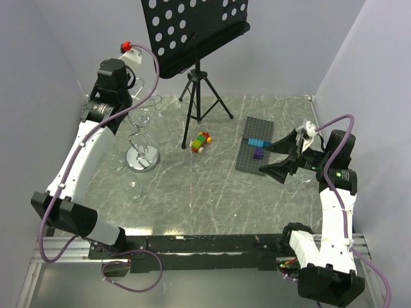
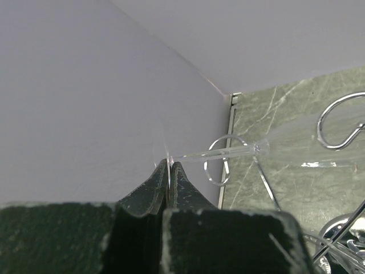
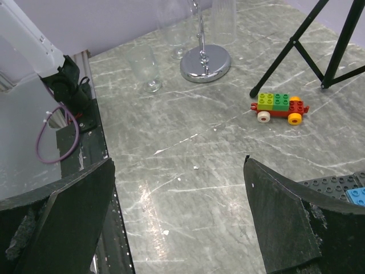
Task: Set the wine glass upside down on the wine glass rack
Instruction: Turn the wine glass upside down at the wine rack.
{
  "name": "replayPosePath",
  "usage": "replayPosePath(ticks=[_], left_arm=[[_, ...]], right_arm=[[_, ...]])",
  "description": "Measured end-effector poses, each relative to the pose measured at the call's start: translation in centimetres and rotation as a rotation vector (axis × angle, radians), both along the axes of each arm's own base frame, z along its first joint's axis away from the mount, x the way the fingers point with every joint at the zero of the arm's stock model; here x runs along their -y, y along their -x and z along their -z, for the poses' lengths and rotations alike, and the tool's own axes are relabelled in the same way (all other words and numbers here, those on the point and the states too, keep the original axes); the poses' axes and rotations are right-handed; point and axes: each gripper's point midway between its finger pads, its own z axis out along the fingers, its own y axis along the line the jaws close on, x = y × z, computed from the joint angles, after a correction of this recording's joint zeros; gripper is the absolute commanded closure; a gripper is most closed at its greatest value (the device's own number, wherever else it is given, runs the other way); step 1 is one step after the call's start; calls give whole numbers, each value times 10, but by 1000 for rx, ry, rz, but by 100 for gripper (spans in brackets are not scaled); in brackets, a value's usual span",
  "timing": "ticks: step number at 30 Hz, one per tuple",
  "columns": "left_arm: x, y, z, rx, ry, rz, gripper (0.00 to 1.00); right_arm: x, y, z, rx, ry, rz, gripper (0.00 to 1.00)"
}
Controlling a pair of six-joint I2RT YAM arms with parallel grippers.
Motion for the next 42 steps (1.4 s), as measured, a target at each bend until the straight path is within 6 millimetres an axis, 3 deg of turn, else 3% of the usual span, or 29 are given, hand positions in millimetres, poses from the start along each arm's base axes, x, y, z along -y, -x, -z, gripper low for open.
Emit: replayPosePath(ticks=[7,25,35,42], left_arm=[[11,-14,16,-44,-5,33,99],[37,-16,30,-128,23,191,99],[62,-32,38,-142,104,271,99],[68,-40,42,-131,133,282,99]], right_arm=[[0,0,-1,-1,-2,0,0],[0,0,-1,1,-2,0,0],[0,0,-1,0,-2,0,0],[0,0,-1,0,-3,-1,0]])
